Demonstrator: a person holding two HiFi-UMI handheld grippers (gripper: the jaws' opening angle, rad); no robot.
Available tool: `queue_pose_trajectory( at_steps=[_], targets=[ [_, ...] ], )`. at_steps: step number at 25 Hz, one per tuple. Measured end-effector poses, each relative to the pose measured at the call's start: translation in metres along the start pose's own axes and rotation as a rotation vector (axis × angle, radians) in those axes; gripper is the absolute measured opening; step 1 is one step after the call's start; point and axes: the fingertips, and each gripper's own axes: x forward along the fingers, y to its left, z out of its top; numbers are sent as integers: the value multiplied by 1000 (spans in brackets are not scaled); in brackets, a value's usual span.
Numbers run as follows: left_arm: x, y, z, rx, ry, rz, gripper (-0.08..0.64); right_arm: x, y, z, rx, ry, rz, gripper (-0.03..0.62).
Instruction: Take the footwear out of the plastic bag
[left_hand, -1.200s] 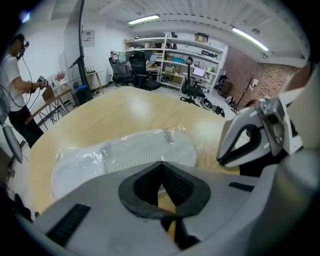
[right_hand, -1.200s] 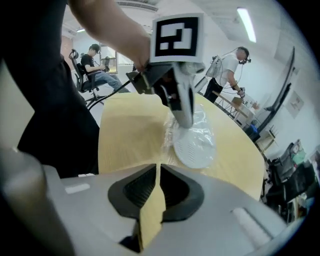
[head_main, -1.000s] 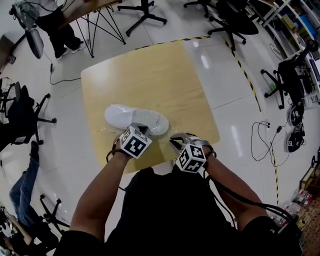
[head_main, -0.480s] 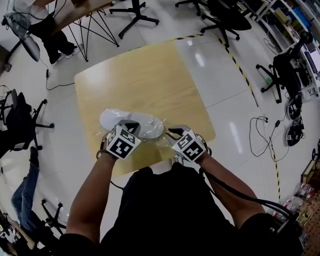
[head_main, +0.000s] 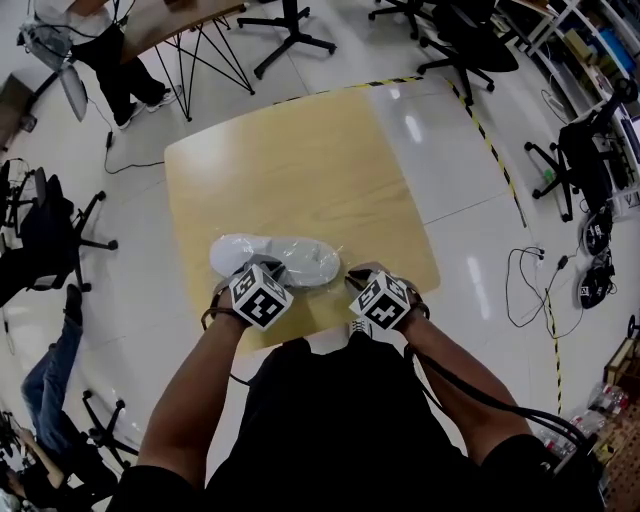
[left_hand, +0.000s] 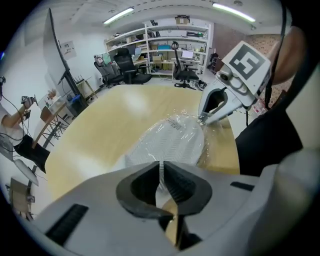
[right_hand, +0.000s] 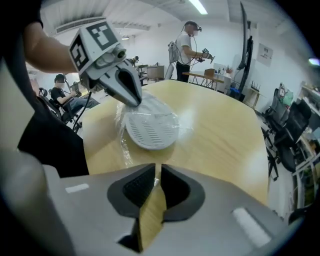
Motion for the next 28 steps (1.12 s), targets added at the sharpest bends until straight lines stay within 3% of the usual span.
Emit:
queue_pose_trajectory(
  at_steps=[6, 10, 12, 15, 19, 21, 25, 28],
  targets=[
    [-10, -26, -8, -65, -46, -12, 14, -10, -19, 1, 73, -24, 5, 35],
    [-24, -19, 3, -90, -162, 6, 19, -29, -19, 34, 249, -181, 100, 47],
    [-28, -14, 4, -66, -186, 20, 33, -23, -15, 37, 339, -182, 170, 71],
    [-23, -13, -4, -42, -145, 0, 78, -5, -8, 26, 454, -120, 257, 142],
    [-11, -21, -17, -15, -78, -35, 72, 4, -9, 28, 573, -135, 312, 146],
    [-9, -21, -18, -36, -93, -41, 36, 6, -6, 36, 628, -156, 352, 147],
    [-9, -19, -17, -71, -144, -34, 8, 11, -1, 48, 677, -156, 399, 160],
    [-10, -19, -19, -55, -140, -16, 7, 14, 1, 50, 667, -148, 393, 152]
  ],
)
